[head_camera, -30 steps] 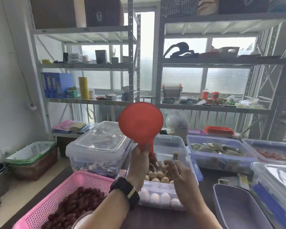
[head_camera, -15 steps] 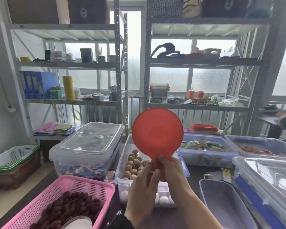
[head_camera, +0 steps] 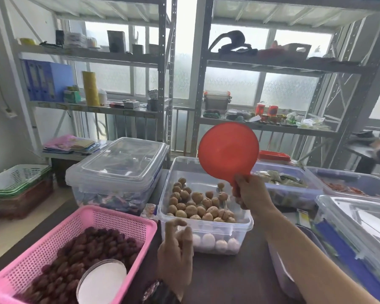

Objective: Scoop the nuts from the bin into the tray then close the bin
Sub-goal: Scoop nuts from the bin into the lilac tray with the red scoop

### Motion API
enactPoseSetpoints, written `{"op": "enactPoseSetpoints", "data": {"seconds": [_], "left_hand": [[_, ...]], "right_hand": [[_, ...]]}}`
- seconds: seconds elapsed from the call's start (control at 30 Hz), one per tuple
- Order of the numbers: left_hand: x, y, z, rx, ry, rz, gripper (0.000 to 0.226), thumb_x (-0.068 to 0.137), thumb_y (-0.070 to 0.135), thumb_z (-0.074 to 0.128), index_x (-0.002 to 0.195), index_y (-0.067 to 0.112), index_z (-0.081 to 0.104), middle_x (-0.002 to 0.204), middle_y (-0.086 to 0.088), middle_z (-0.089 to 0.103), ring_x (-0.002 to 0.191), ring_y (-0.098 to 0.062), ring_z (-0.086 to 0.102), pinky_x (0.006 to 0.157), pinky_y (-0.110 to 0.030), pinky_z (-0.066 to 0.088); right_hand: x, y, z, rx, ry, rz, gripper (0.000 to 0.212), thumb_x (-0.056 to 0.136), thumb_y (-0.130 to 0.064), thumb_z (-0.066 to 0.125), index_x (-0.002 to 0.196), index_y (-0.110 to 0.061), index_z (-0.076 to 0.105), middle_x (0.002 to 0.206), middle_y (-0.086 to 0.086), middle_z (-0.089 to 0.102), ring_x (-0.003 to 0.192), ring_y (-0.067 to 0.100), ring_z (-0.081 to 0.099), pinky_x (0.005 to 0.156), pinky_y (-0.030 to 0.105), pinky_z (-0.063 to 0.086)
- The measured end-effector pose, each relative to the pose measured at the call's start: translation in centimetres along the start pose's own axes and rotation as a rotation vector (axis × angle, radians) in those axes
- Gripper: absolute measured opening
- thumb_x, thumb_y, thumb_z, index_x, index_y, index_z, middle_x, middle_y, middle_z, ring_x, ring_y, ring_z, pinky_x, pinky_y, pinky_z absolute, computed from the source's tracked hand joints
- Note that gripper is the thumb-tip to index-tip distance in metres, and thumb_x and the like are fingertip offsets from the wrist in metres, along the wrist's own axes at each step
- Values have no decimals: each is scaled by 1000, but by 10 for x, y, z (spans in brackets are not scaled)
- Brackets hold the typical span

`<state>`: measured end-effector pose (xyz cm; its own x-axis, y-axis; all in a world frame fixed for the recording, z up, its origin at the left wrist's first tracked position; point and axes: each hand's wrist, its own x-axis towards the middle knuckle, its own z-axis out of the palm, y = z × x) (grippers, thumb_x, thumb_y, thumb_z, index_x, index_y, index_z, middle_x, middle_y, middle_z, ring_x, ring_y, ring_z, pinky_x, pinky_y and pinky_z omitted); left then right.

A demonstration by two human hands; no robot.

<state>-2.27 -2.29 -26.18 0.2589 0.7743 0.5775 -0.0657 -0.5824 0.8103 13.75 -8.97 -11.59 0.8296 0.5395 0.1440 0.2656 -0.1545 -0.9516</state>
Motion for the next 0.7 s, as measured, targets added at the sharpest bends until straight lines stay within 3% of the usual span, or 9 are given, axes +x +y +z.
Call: {"op": "enactPoseSetpoints", "data": {"seconds": [0.1, 0.17, 0.23, 0.27, 0.33, 0.47, 0.57, 0.63, 0.7], "left_hand": [[1, -8, -2, -32, 14, -7, 37, 92, 62, 44, 78, 28, 47, 45, -3, 47, 37, -16, 45, 43, -38, 46], [3, -18, -2, -21, 9, -65, 57, 92, 68, 40, 61, 21, 51, 38, 0, 45, 34, -15, 44, 42, -42, 46], [6, -24, -1, -41, -23, -138, 67, 90, 72, 38, 51, 21, 55, 33, -1, 46, 30, -12, 44, 43, -39, 48], [6, -26, 0, -50, -42, -167, 69, 89, 74, 38, 50, 21, 57, 32, -2, 47, 30, -10, 44, 46, -37, 49], [7, -26, 1, -60, -60, -191, 68, 89, 74, 39, 53, 21, 62, 33, -3, 48, 32, -7, 45, 51, -39, 51], [7, -26, 1, -1, -105, -156, 66, 91, 71, 37, 53, 23, 64, 37, 0, 51, 45, -9, 55, 62, -43, 53], [2, -18, 2, 193, -268, 15, 67, 92, 71, 32, 65, 18, 62, 49, 0, 58, 55, -11, 59, 65, -38, 51], [-7, -8, 7, 283, -376, 213, 46, 96, 62, 37, 83, 24, 58, 61, 2, 63, 58, -14, 61, 62, -33, 51], [-17, 5, 16, 268, -538, 339, 33, 98, 55, 40, 95, 28, 57, 78, 4, 70, 71, -14, 66, 69, -32, 53]], "right_hand": [[20, 0, 6, -280, 19, -64, 37, 92, -5, 43, 58, -5, 55, 49, 7, 54, 39, 17, 48, 41, 22, 36], [33, 3, 13, -516, 0, -117, 27, 85, -2, 49, 60, -3, 59, 60, 13, 62, 54, 27, 56, 52, 30, 43], [42, 6, 22, -744, -1, -146, 14, 82, -4, 52, 79, -1, 65, 80, 18, 69, 70, 32, 62, 60, 33, 46], [45, 9, 27, -829, 17, -158, 17, 82, -6, 52, 92, -2, 65, 88, 18, 70, 76, 34, 64, 62, 34, 46], [50, 13, 35, -944, 50, -197, 28, 83, -11, 55, 111, -6, 58, 95, 16, 69, 86, 36, 66, 67, 37, 47], [54, 18, 44, -1108, 24, -265, 51, 79, -11, 69, 126, -9, 51, 98, 12, 68, 86, 34, 69, 72, 40, 53], [52, 15, 45, -1183, -26, -257, 50, 78, -5, 66, 127, -10, 55, 114, 13, 64, 94, 34, 67, 76, 40, 52], [50, 13, 44, -1188, -44, -242, 55, 76, -4, 68, 128, -10, 54, 116, 14, 62, 97, 35, 66, 76, 40, 52], [47, 11, 41, -1191, -58, -241, 56, 76, -7, 71, 128, -10, 53, 114, 14, 62, 97, 35, 66, 76, 38, 51]]}}
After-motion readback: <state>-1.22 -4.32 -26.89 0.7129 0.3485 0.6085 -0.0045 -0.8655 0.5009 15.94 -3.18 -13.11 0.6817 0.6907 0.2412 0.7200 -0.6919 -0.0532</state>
